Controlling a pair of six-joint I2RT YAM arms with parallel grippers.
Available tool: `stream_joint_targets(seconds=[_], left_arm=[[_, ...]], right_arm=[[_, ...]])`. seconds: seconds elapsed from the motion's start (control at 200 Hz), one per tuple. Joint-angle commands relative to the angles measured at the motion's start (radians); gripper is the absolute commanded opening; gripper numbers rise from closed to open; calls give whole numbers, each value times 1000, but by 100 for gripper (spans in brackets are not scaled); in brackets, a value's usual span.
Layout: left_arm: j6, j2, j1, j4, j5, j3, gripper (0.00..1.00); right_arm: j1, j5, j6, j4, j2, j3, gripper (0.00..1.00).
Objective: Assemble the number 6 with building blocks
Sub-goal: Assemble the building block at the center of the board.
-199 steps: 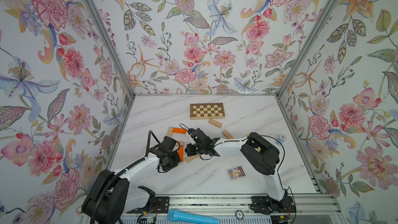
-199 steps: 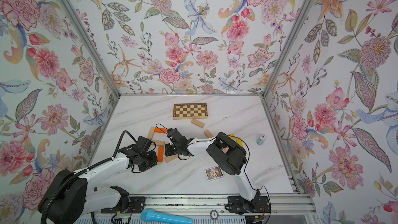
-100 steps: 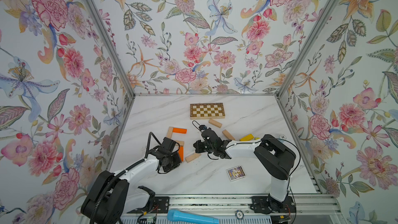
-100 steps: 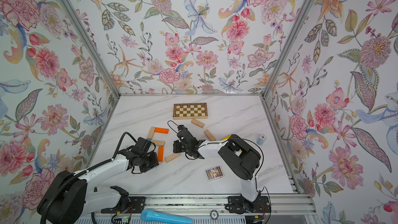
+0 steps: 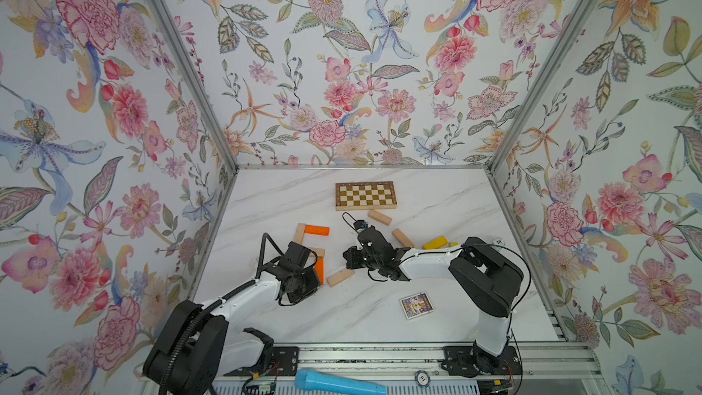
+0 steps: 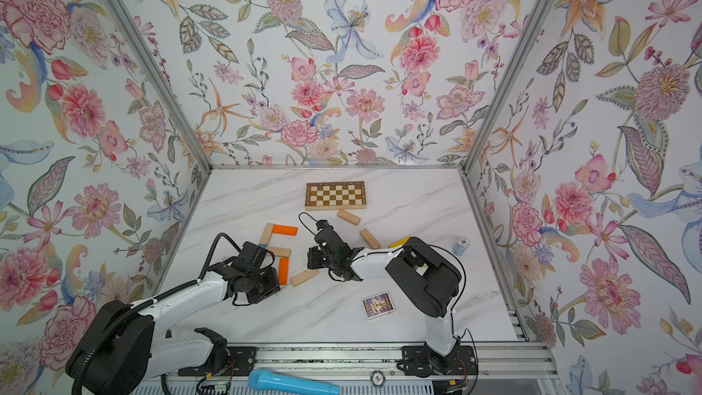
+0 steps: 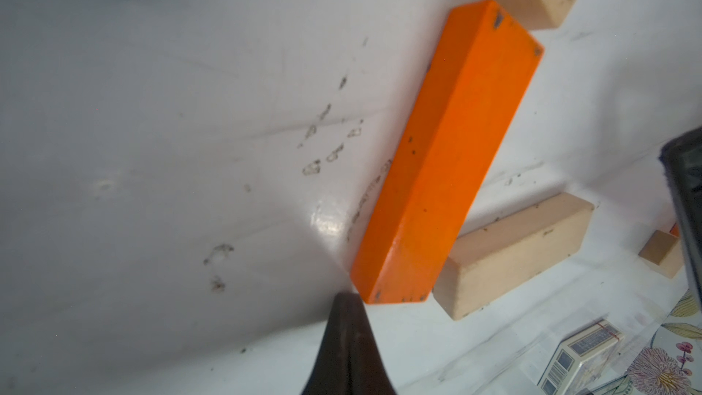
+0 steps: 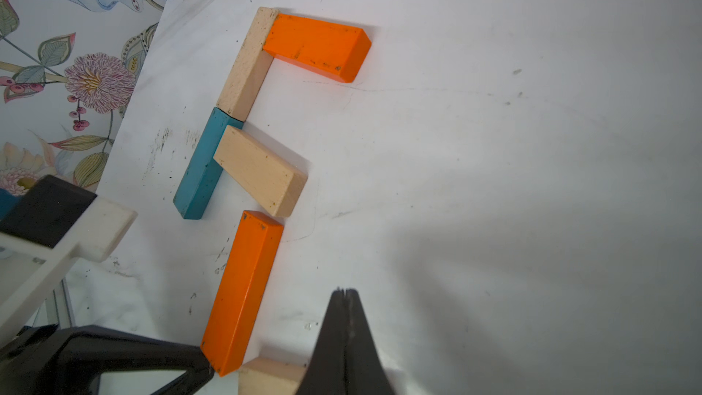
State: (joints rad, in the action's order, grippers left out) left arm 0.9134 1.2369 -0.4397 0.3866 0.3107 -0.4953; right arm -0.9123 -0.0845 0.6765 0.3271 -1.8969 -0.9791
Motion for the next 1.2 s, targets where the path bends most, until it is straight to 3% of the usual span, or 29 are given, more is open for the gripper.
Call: stream_joint_targets(seconds=[0.0, 0.906, 1.196], left_arm=[[7, 7, 19, 23, -33, -7, 0], [-9, -5, 50, 44, -21, -22, 0], [-18, -16, -5, 89, 36, -16, 0]], right_arm=[[-3, 22, -20, 1, 31, 21, 0], [-17, 27, -81, -4, 58, 43, 6], [-4, 33, -83, 11, 71, 57, 6]])
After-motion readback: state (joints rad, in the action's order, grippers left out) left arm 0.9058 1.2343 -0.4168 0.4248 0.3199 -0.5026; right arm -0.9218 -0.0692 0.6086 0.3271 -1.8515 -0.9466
